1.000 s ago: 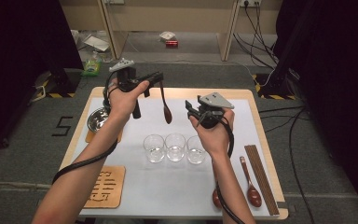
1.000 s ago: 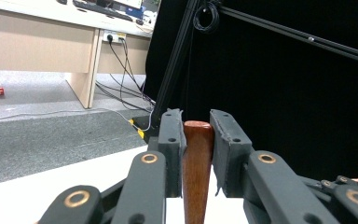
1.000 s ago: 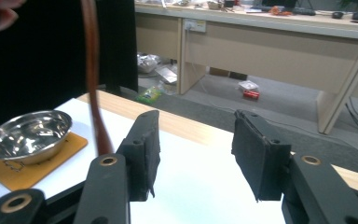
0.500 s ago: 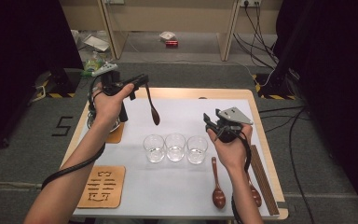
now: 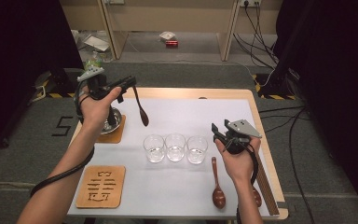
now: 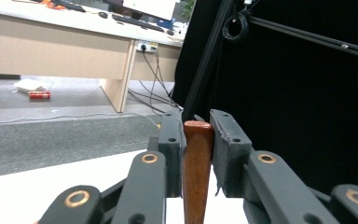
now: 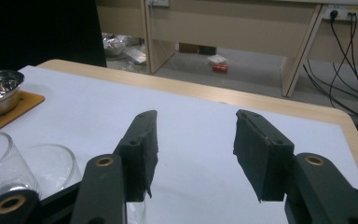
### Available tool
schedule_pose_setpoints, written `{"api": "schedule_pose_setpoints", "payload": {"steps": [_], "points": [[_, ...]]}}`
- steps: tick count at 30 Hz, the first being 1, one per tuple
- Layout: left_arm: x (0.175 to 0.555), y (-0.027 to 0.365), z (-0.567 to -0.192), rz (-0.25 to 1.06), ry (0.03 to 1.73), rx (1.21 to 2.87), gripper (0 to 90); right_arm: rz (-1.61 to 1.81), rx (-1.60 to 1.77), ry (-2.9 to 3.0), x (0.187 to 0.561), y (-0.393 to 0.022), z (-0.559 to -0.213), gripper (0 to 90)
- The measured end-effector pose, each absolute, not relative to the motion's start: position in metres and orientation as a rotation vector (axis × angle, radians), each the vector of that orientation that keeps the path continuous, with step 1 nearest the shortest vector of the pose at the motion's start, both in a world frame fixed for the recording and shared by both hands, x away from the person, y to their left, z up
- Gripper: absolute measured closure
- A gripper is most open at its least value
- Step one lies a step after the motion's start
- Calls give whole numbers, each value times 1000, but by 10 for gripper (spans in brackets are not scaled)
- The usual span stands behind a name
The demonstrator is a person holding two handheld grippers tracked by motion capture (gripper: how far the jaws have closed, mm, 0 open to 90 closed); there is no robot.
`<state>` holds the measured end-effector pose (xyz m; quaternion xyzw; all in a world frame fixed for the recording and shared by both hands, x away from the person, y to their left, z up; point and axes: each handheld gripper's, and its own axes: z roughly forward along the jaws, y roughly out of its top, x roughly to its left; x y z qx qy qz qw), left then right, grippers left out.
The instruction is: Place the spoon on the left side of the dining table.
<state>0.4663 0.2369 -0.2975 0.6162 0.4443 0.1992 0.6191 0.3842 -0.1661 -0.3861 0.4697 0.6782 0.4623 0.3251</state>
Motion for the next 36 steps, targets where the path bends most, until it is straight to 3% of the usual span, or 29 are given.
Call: {"api": "schedule_pose_setpoints", "payload": {"steps": [36], "points": [[436,293,-306,569,1077,1369,745,1186,1294,1757,369,-180,-403,483]]}}
